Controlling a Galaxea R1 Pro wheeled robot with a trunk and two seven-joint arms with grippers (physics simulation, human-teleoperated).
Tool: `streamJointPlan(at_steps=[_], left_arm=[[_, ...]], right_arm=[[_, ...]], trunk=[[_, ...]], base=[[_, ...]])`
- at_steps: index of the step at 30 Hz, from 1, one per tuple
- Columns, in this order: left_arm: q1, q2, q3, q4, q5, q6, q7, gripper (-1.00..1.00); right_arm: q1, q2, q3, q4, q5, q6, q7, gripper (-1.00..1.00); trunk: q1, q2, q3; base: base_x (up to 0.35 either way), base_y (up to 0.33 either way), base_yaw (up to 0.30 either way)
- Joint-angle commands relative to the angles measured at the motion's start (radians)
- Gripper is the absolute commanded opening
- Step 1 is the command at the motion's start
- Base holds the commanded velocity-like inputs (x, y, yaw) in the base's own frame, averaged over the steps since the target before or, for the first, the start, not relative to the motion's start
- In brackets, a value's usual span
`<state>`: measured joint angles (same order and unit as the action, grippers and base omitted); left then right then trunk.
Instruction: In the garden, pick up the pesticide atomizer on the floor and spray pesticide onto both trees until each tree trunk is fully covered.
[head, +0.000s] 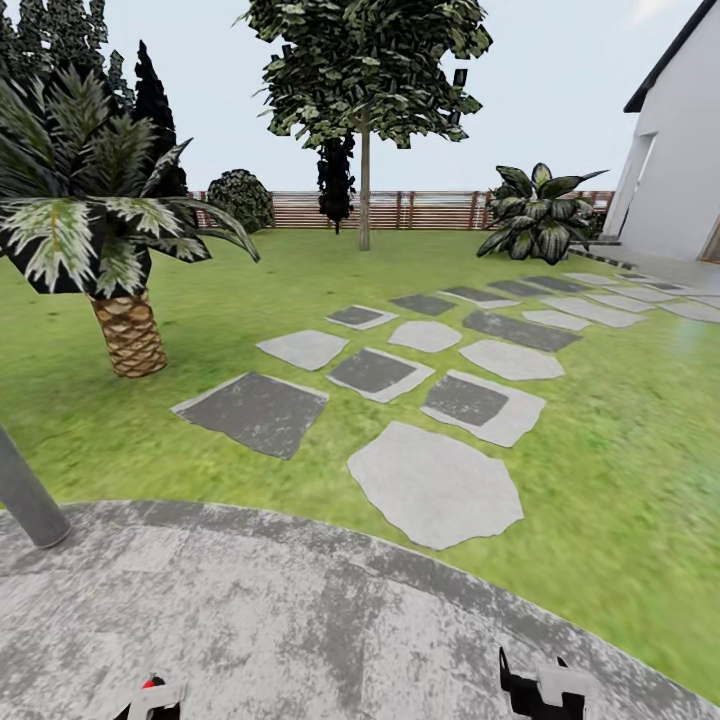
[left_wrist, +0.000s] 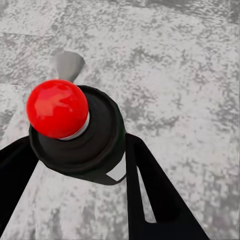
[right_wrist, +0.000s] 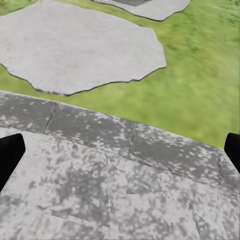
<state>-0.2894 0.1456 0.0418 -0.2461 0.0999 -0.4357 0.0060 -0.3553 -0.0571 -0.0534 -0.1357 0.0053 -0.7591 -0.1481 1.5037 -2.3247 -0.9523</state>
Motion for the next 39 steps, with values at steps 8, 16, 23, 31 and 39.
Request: streamJointPlan(at_steps=[8,16,23,31,39], left_arm=[[0.001,0.000,-0.002,0.001,0.009,-0.003,-0.001,-1.00],[0.001,0.000,-0.002,0.001,0.010,-0.003,-0.001,-1.00],[0.001,0.000,-0.002,0.001,0.011,-0.003,-0.001,-1.00],[0.001,0.000,-0.002,0.001,0.010,-0.003,-0.001,-1.00],[0.002,0.000,-0.002,0.001,0.010,-0.003,-0.001,-1.00]], right_arm=[[-0.001,0.004,-0.005,0.003,0.000,-0.002,0.001,1.00],[0.005,0.001,-0.006,0.004,-0.004,-0.074,-0.003,1.00],[0.019,0.006,-0.006,0.019,-0.002,-0.121,0.001,1.00],[0.019,0.015,-0.006,0.100,-0.002,-0.119,0.002,1.00],[0.021,0.019,-0.006,0.109,-0.002,-0.118,0.002,1.00]], trunk=[[0.000,0.000,-0.001],[0.000,0.000,-0.001],[0.000,0.000,-0.001],[0.000,0.000,-0.001],[0.000,0.000,-0.001]], base=[[0.341,0.000,0.000],[0.341,0.000,0.000],[0.341,0.000,0.000],[0.341,0.000,0.000],[0.341,0.000,0.000]])
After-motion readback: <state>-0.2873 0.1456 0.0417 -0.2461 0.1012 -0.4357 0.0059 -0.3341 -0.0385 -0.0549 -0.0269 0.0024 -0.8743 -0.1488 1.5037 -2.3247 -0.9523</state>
